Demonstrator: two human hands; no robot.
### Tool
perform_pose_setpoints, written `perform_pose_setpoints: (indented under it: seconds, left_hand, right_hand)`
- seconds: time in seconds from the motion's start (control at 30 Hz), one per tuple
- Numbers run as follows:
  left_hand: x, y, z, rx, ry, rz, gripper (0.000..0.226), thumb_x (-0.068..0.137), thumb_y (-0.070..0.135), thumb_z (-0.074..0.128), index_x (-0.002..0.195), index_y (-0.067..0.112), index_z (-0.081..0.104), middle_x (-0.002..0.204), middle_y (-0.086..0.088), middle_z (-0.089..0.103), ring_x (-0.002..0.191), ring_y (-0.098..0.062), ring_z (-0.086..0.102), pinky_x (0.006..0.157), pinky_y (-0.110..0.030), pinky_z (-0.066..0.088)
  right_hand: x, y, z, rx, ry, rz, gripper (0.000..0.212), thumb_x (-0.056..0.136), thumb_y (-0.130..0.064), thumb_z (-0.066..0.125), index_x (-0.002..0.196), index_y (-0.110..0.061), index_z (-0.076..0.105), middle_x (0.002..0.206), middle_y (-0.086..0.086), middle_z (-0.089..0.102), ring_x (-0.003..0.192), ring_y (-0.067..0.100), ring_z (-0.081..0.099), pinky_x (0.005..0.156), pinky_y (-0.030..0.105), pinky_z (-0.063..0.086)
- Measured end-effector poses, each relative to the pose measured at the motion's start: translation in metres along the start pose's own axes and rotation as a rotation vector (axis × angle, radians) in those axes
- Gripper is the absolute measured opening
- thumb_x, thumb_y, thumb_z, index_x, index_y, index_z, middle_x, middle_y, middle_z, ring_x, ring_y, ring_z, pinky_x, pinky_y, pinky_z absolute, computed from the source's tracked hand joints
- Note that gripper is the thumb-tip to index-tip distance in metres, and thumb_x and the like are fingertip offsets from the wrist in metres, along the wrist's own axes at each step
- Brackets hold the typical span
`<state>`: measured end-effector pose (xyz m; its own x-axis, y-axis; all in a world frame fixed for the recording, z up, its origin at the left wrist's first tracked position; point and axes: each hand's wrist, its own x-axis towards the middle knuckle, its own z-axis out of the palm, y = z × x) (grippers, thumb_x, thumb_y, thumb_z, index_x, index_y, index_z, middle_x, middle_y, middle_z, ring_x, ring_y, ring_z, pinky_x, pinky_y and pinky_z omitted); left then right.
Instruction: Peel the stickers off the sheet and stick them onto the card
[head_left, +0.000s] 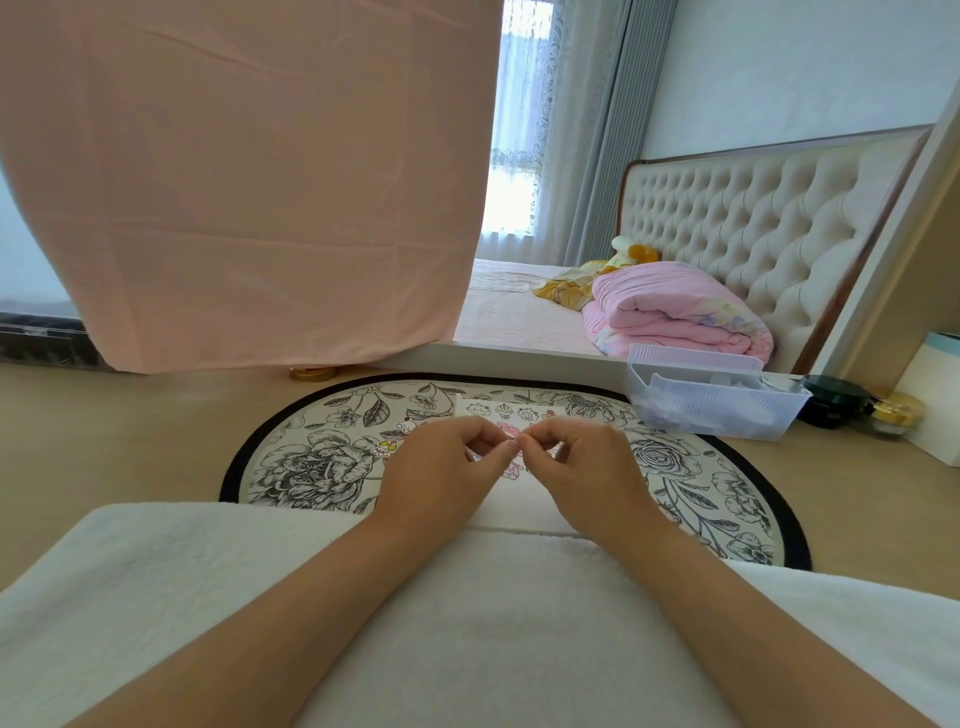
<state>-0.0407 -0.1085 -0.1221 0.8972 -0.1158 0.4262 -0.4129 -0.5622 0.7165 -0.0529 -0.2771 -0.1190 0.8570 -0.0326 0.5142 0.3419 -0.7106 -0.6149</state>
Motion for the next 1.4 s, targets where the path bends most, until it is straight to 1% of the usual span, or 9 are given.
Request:
perform_pose_setpoints:
  seconds: [0.27, 0.4, 0.5, 0.67, 0.83, 1.0, 1.13, 1.27, 1.4]
  left_hand:
    - [0.002, -0.003, 0.001, -0.114, -0.062, -0.023, 0.014, 0.088, 0.034, 0.070, 0.074, 0.031, 0.071, 0.069, 0.016, 0.071, 0.066, -0.009, 0.067, 0.067, -0.033, 0.055]
    - [0.003, -0.005, 0.002, -0.095, -0.075, 0.004, 0.013, 0.087, 0.032, 0.067, 0.074, 0.031, 0.065, 0.067, 0.014, 0.066, 0.069, -0.014, 0.064, 0.065, -0.035, 0.052]
    - [0.002, -0.003, 0.001, -0.098, -0.091, 0.036, 0.012, 0.089, 0.027, 0.065, 0.077, 0.027, 0.063, 0.070, 0.010, 0.065, 0.068, -0.016, 0.061, 0.061, -0.022, 0.046]
    - [0.002, -0.003, 0.001, -0.115, -0.087, 0.054, 0.011, 0.089, 0.025, 0.064, 0.079, 0.026, 0.061, 0.080, 0.014, 0.063, 0.073, -0.006, 0.061, 0.061, -0.014, 0.040]
    - [0.003, -0.005, 0.002, -0.180, -0.054, 0.095, 0.013, 0.087, 0.022, 0.067, 0.076, 0.026, 0.063, 0.091, 0.015, 0.063, 0.082, -0.003, 0.062, 0.069, -0.026, 0.049]
    - [0.002, -0.001, 0.002, -0.181, -0.034, 0.096, 0.012, 0.090, 0.025, 0.068, 0.079, 0.028, 0.066, 0.087, 0.019, 0.066, 0.083, -0.001, 0.063, 0.063, -0.014, 0.042]
    - [0.004, 0.008, 0.003, -0.239, -0.025, 0.010, 0.011, 0.090, 0.021, 0.069, 0.081, 0.026, 0.070, 0.080, 0.011, 0.070, 0.069, -0.003, 0.063, 0.057, -0.010, 0.046]
    - [0.013, 0.020, 0.007, -0.316, -0.062, -0.075, 0.010, 0.090, 0.021, 0.070, 0.081, 0.019, 0.073, 0.071, 0.003, 0.068, 0.050, -0.010, 0.052, 0.047, -0.018, 0.044]
    - [0.032, 0.030, 0.016, -0.310, -0.104, -0.139, 0.011, 0.089, 0.021, 0.069, 0.078, 0.021, 0.072, 0.078, -0.010, 0.072, 0.060, -0.016, 0.055, 0.053, -0.030, 0.046]
  right_hand:
    - [-0.001, -0.002, -0.001, -0.093, -0.001, -0.106, 0.011, 0.089, -0.032, 0.070, 0.081, -0.030, 0.077, 0.070, -0.022, 0.067, 0.064, -0.001, 0.057, 0.065, 0.024, 0.048]
    - [-0.001, -0.001, 0.001, -0.001, -0.044, -0.037, 0.010, 0.088, -0.030, 0.070, 0.081, -0.028, 0.076, 0.071, -0.020, 0.067, 0.059, 0.005, 0.058, 0.067, 0.030, 0.053]
    - [0.000, -0.003, 0.001, 0.144, -0.113, 0.069, 0.014, 0.091, -0.025, 0.067, 0.079, -0.026, 0.074, 0.076, -0.013, 0.068, 0.053, 0.009, 0.059, 0.062, 0.031, 0.054]
    - [0.001, -0.007, -0.003, 0.289, -0.134, 0.155, 0.013, 0.092, -0.020, 0.067, 0.081, -0.023, 0.073, 0.090, -0.002, 0.070, 0.051, 0.011, 0.061, 0.049, 0.015, 0.042]
    - [0.002, -0.008, -0.005, 0.381, -0.135, 0.148, 0.007, 0.089, -0.018, 0.075, 0.093, -0.021, 0.080, 0.087, -0.010, 0.074, 0.051, 0.012, 0.061, 0.052, 0.014, 0.042]
    - [0.002, -0.007, -0.010, 0.361, -0.120, 0.146, 0.007, 0.090, -0.021, 0.074, 0.086, -0.021, 0.080, 0.063, -0.020, 0.068, 0.048, 0.006, 0.060, 0.049, 0.010, 0.039]
    - [0.006, -0.006, -0.012, 0.350, -0.091, 0.156, 0.012, 0.090, -0.021, 0.073, 0.079, -0.024, 0.077, 0.077, -0.009, 0.072, 0.053, 0.010, 0.062, 0.053, 0.016, 0.046]
    - [0.017, -0.002, -0.022, 0.357, -0.134, 0.175, 0.013, 0.092, -0.020, 0.071, 0.079, -0.020, 0.074, 0.087, 0.001, 0.072, 0.051, 0.004, 0.060, 0.050, 0.014, 0.046]
    - [0.034, 0.008, -0.039, 0.289, -0.094, 0.206, 0.012, 0.094, -0.021, 0.067, 0.085, -0.016, 0.073, 0.078, -0.002, 0.068, 0.052, 0.007, 0.060, 0.047, 0.015, 0.046]
